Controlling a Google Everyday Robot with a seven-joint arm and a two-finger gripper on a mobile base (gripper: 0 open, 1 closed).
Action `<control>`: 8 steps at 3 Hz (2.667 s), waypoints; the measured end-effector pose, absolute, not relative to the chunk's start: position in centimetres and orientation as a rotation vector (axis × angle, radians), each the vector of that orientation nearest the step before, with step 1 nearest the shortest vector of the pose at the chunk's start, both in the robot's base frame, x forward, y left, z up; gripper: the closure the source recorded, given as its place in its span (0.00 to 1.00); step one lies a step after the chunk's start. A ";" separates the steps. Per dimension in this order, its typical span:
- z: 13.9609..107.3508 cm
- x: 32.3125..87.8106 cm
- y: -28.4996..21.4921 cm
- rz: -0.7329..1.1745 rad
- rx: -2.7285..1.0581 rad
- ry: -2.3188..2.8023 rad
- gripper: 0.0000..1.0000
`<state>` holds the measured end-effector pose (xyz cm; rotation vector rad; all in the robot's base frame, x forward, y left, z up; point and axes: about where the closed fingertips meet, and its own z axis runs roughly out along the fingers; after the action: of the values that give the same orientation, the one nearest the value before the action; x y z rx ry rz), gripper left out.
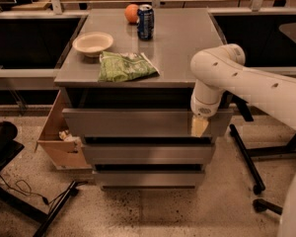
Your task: Open top drawer
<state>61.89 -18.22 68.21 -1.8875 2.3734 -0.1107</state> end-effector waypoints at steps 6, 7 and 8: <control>70.6 45.7 -20.7 0.106 -1.497 2.636 1.00; 70.0 43.4 -21.7 0.139 -1.477 2.681 1.00; 70.2 43.4 -21.7 0.139 -1.477 2.681 1.00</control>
Offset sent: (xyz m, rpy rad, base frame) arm -0.2591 -0.0939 -0.0471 0.0370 0.2798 -0.3757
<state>43.43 -21.66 70.16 -1.4775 2.6810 0.1393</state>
